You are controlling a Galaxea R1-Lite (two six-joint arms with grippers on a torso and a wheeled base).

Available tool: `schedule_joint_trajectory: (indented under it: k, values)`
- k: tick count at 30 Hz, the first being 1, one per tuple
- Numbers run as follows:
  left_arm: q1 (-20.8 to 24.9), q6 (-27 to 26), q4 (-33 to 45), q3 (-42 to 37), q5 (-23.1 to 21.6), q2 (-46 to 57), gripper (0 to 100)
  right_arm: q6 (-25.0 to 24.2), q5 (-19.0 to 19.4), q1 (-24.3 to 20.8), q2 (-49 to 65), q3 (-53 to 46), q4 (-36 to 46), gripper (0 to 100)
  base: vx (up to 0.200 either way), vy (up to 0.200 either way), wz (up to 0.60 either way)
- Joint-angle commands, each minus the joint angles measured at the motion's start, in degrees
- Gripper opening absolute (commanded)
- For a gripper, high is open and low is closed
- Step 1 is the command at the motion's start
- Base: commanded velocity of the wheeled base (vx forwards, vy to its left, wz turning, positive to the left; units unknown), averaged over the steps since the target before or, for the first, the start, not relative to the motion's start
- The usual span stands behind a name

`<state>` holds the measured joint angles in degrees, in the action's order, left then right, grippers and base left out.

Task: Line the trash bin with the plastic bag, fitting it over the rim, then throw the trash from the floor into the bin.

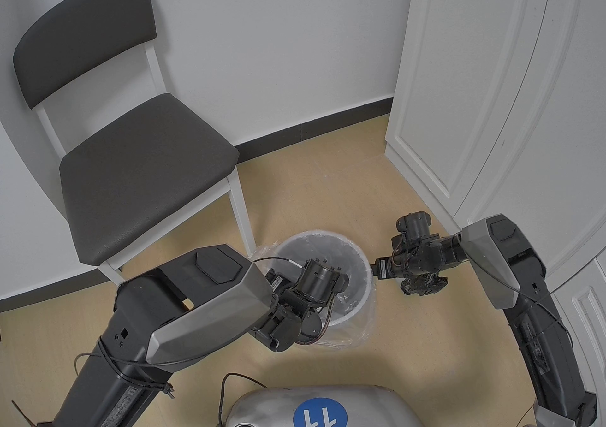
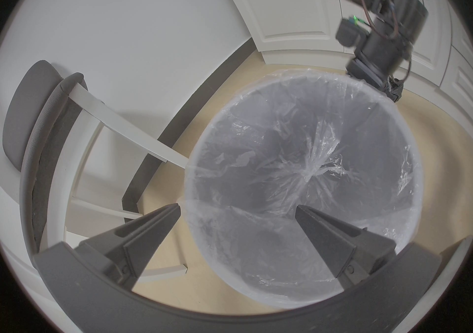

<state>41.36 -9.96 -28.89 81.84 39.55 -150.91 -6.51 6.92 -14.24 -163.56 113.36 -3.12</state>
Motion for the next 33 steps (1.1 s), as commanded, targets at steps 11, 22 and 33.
schedule_joint_trajectory:
  k: [11,22,33]
  values:
    - [0.0,0.0,-0.1,0.0,0.0,0.2,100,-0.4,-0.3,-0.5,-3.1,1.2,-0.4,100,0.000,0.000,0.00]
    - [0.6,-0.5,2.1,-0.6,0.0,9.0,100,-0.7,-5.7,3.3,4.7,-5.1,-1.9,100,0.000,0.000,0.00]
    - [2.2,1.6,0.4,-12.3,-0.2,21.9,100,-1.0,-4.9,6.0,29.8,-41.6,-26.1,100,0.000,0.000,0.00]
